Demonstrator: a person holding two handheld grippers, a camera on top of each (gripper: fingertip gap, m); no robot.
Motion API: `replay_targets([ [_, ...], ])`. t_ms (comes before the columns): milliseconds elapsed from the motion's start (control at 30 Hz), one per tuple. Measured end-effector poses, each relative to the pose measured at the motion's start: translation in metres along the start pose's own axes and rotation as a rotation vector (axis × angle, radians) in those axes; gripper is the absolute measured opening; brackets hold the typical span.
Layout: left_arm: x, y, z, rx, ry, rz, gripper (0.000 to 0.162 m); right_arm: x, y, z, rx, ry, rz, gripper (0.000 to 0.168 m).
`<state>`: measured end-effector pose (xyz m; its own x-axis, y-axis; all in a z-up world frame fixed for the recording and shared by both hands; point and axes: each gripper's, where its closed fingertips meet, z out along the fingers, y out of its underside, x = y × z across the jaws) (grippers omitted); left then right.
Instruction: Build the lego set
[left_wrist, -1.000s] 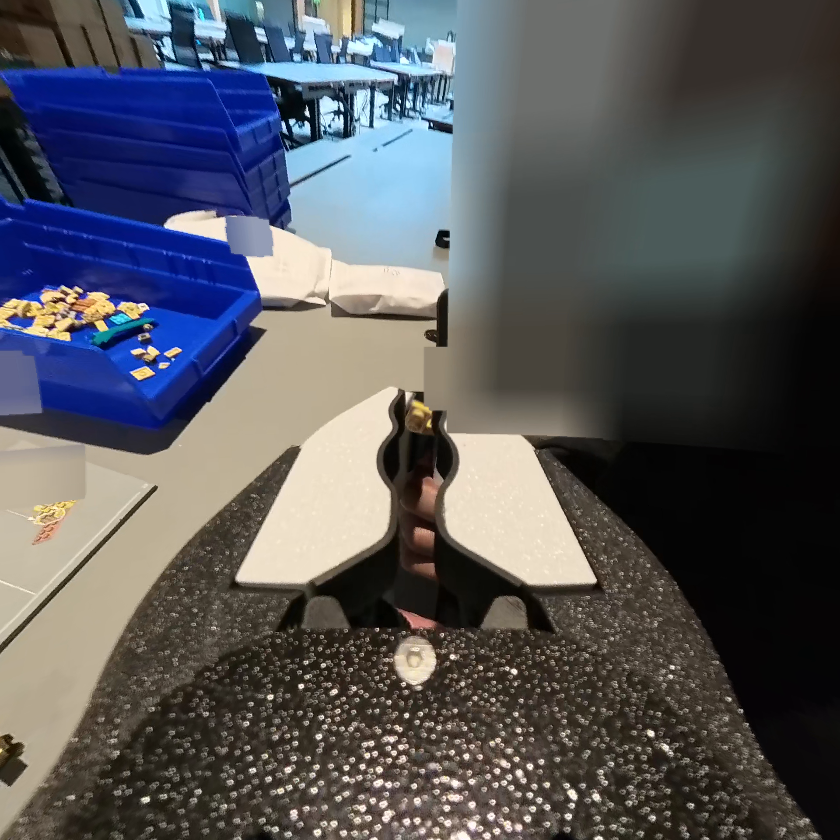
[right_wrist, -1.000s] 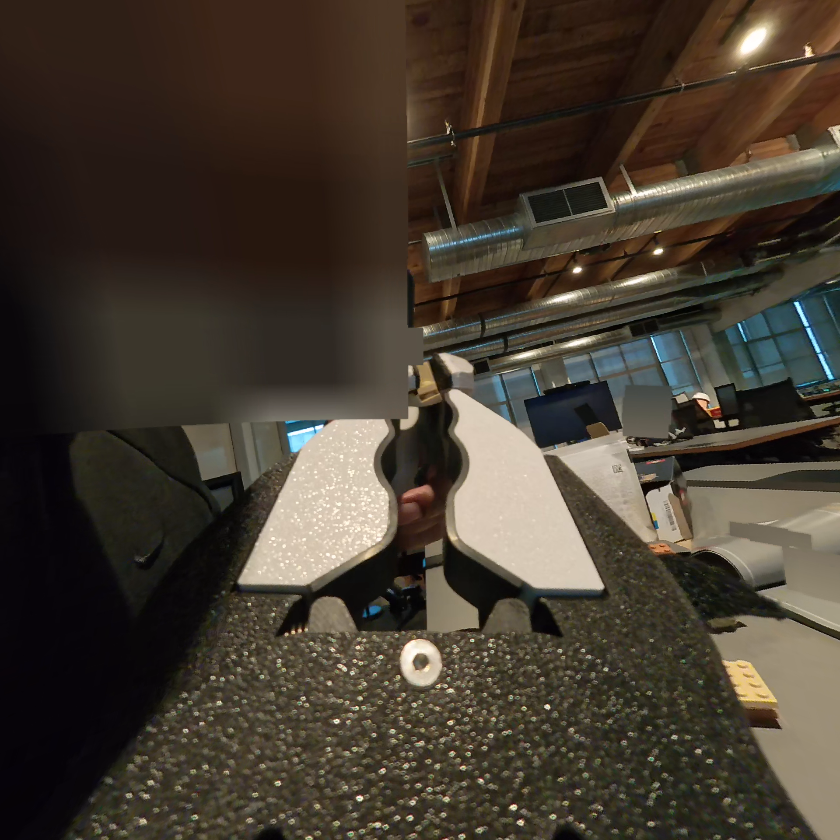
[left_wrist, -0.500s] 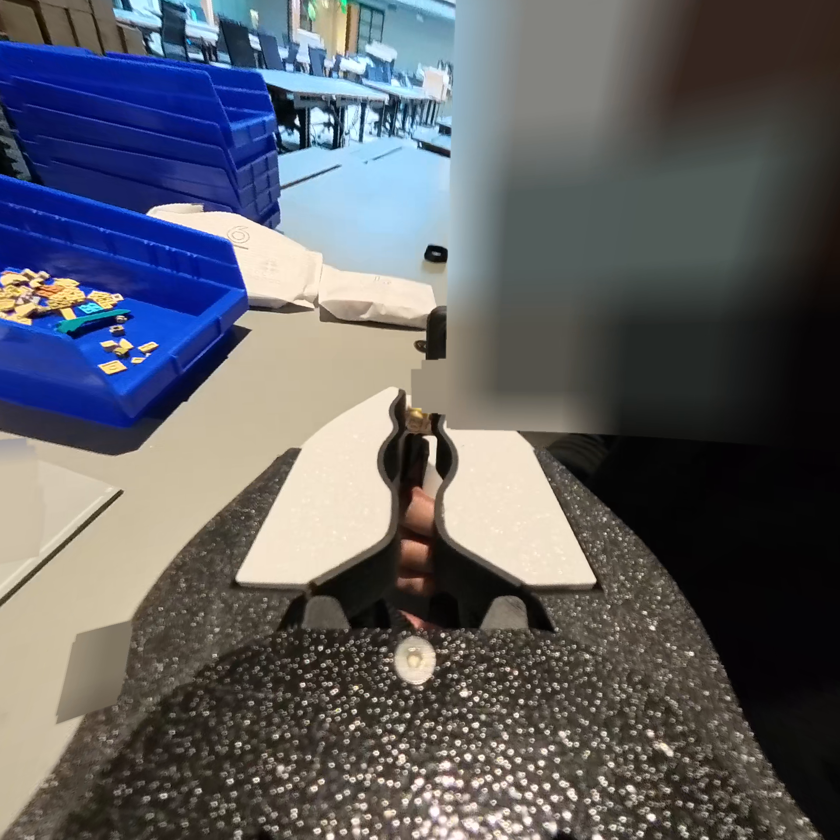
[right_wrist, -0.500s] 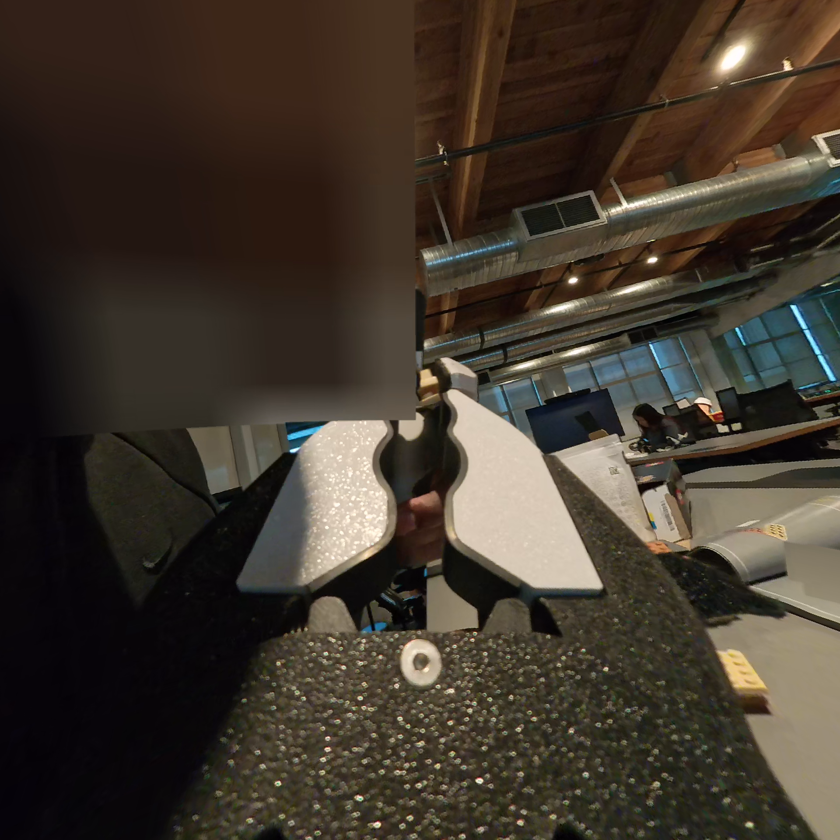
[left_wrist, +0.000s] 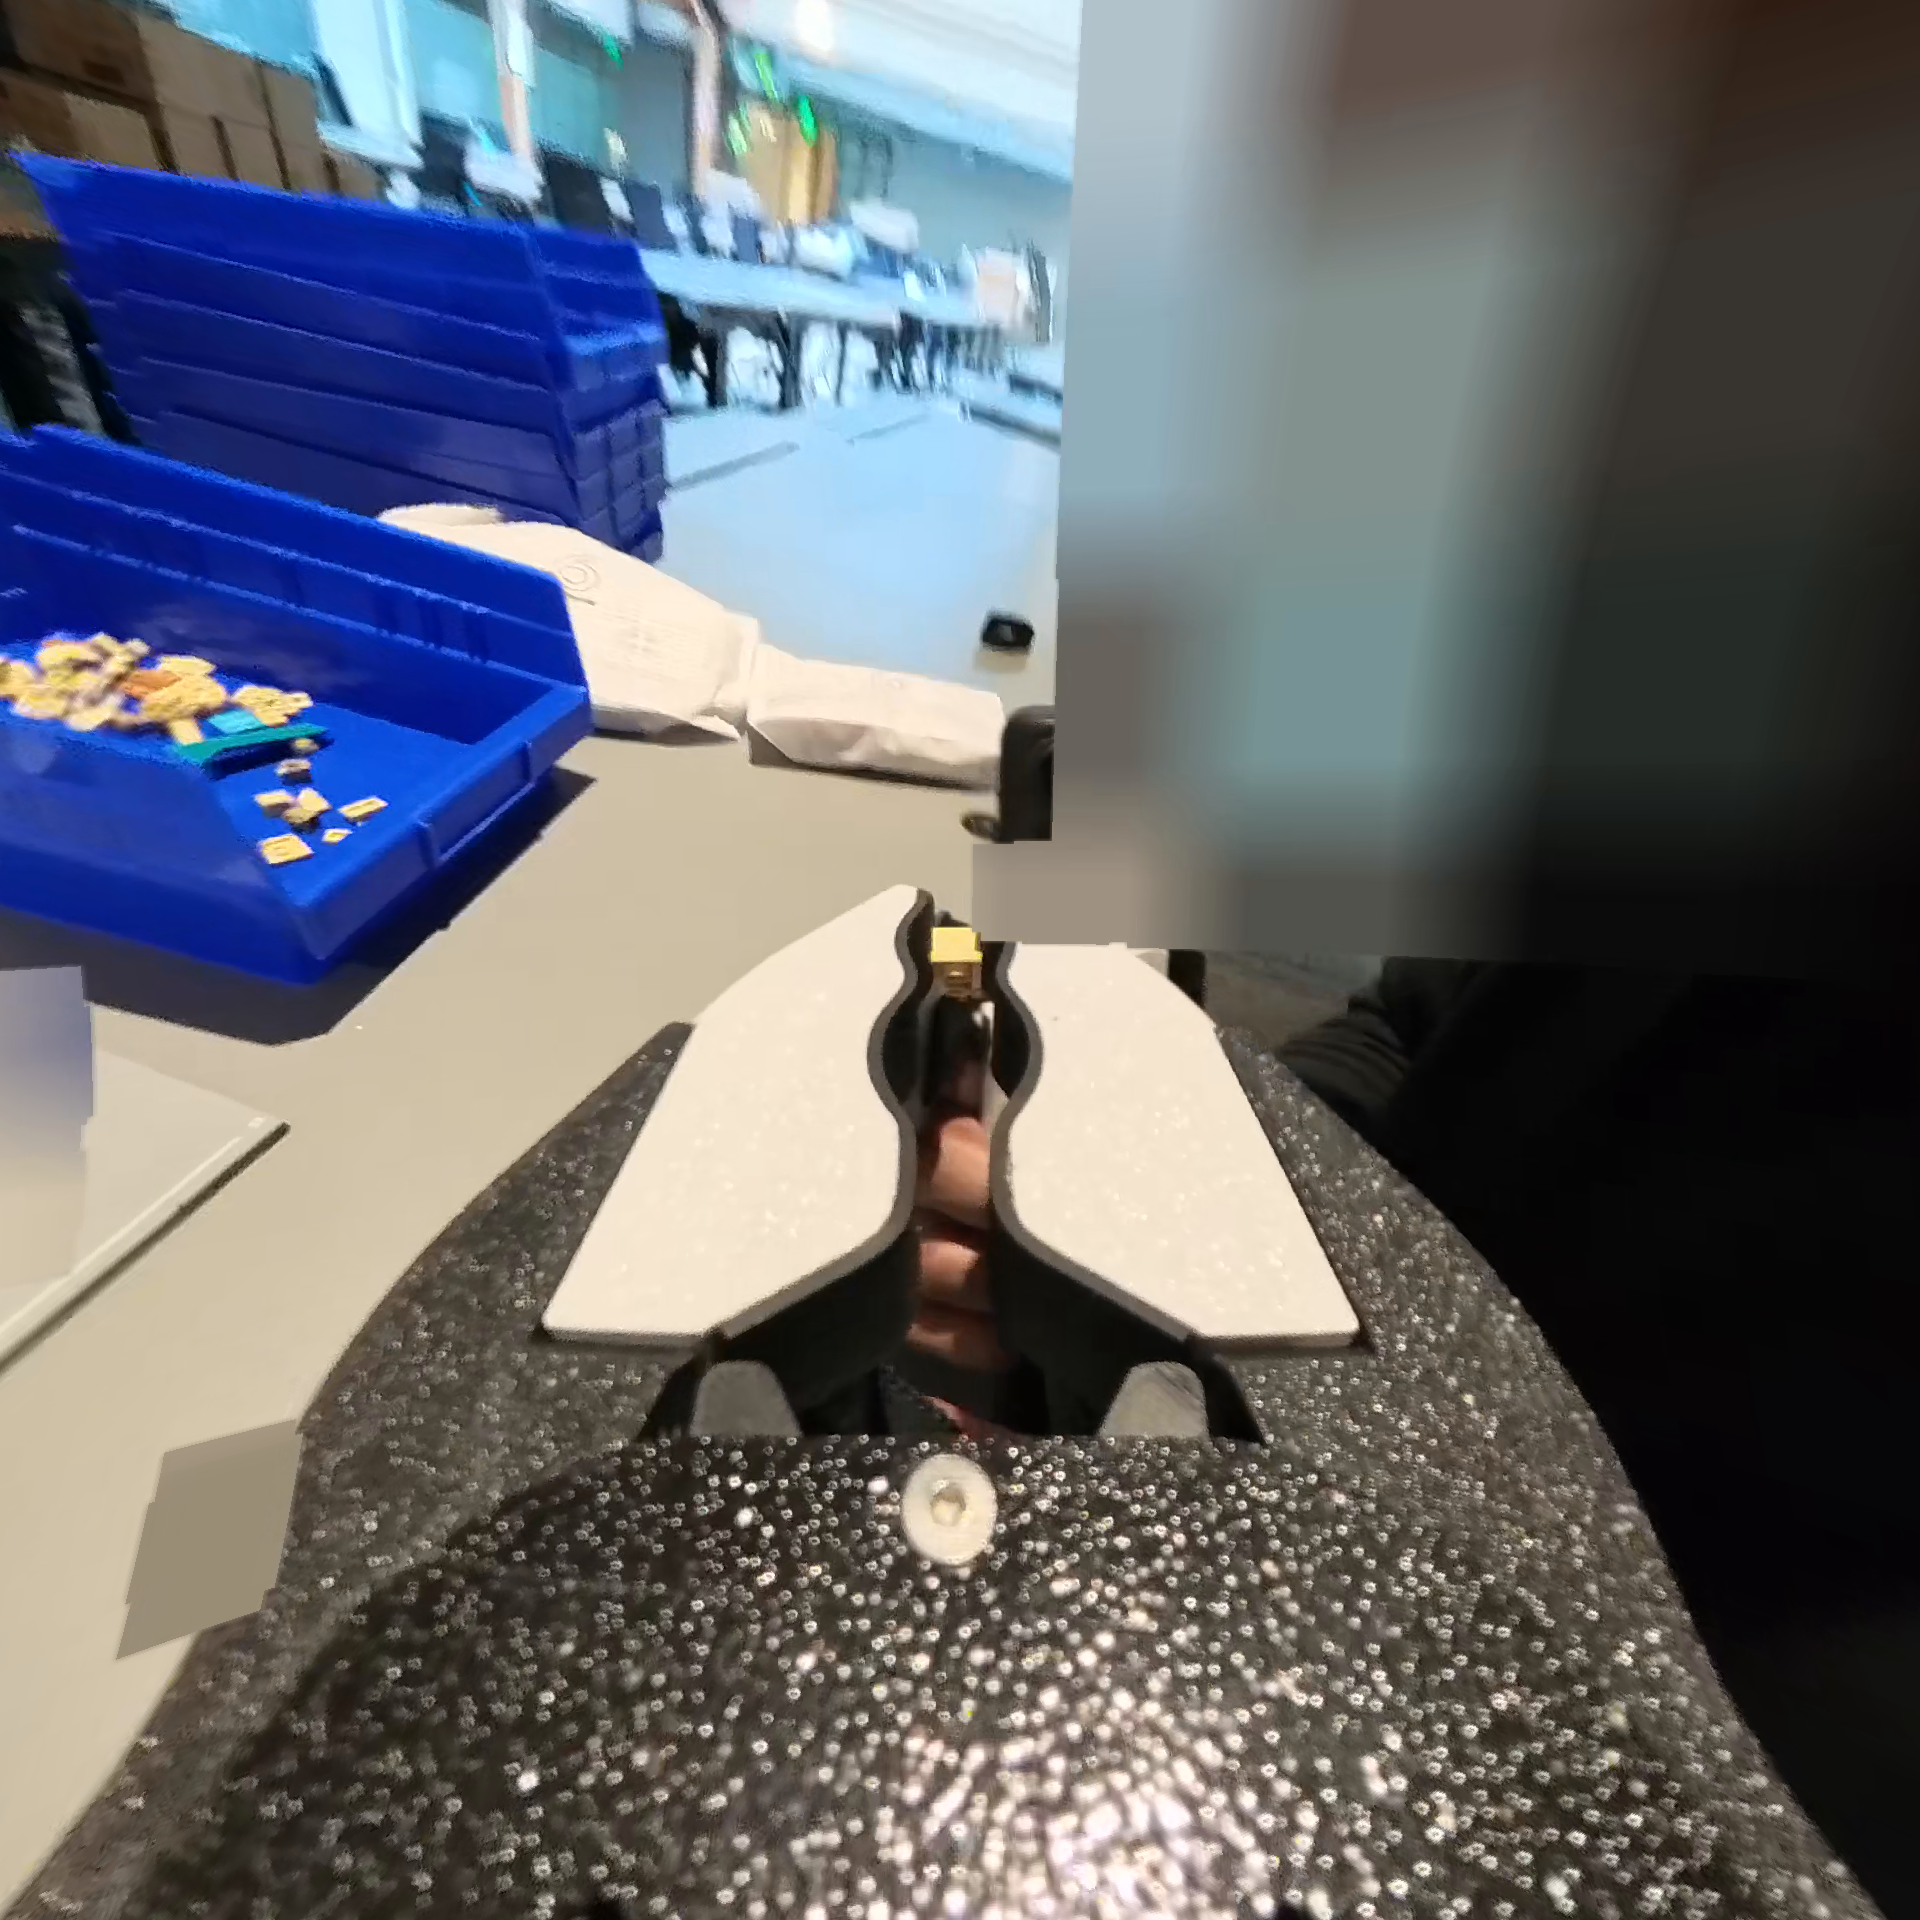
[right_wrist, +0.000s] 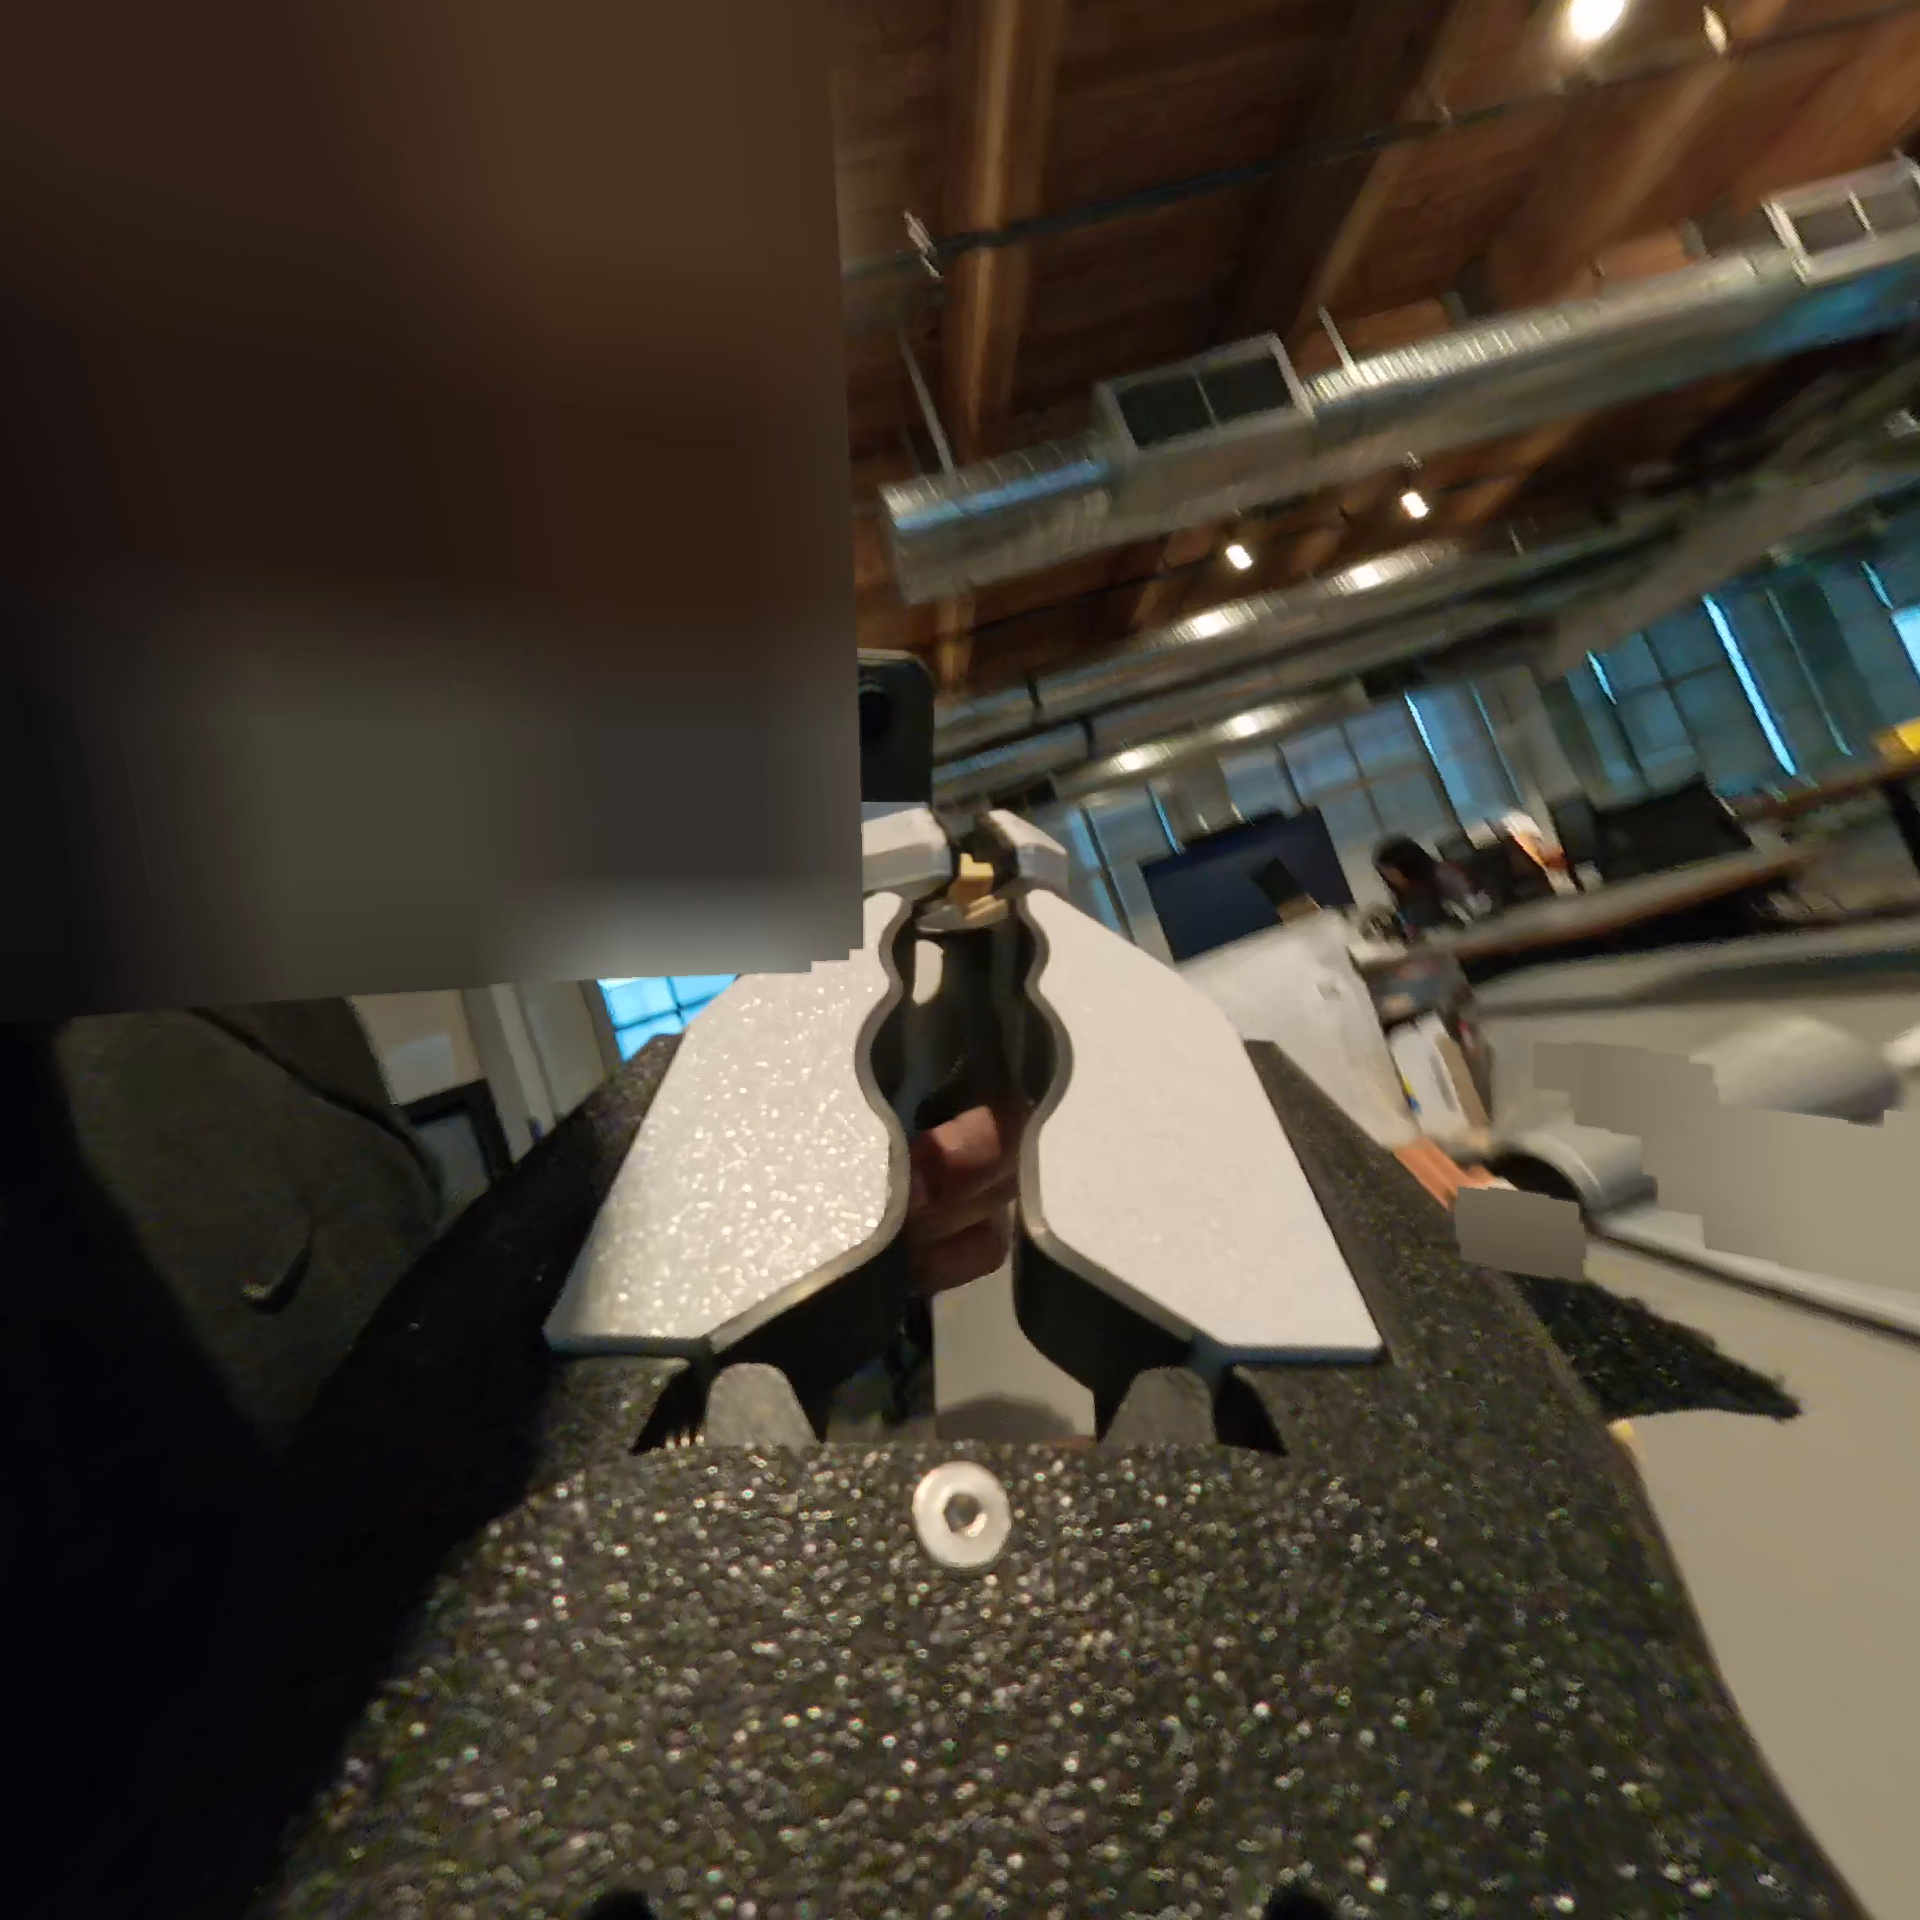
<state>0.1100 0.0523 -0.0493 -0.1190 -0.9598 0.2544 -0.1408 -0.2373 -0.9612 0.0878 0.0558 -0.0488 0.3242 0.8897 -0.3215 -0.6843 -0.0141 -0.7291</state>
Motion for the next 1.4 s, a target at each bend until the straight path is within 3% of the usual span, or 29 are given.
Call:
replay_targets([
  [133,-0.021,0.005,-0.005,0.129,0.003,-0.205,0.007,0.017,0.018,0.002,-0.196,0.140,-0.025,0.017],
  [267,-0.036,0.015,-0.018,0.220,-0.023,-0.322,0.007,0.035,0.062,-0.010,-0.634,0.298,-0.133,0.017],
  [433,-0.046,0.061,-0.022,0.028,-0.160,-0.254,0.007,0.047,0.101,-0.048,-1.046,0.374,-0.199,0.017],
  [700,-0.043,0.098,-0.030,-0.146,-0.177,-0.195,0.007,0.058,0.137,-0.085,-1.388,0.437,-0.170,0.017],
  [933,-0.041,0.108,-0.037,-0.190,-0.136,-0.065,0.007,0.060,0.138,-0.086,-1.400,0.458,-0.192,0.018],
  [1200,-0.043,0.102,-0.038,-0.205,-0.174,0.175,0.008,0.050,0.116,-0.069,-1.233,0.376,-0.313,0.025],
  [1400,-0.026,0.089,-0.035,-0.139,-0.161,0.410,0.008,0.029,0.085,-0.040,-0.947,0.273,0.067,0.014],
])
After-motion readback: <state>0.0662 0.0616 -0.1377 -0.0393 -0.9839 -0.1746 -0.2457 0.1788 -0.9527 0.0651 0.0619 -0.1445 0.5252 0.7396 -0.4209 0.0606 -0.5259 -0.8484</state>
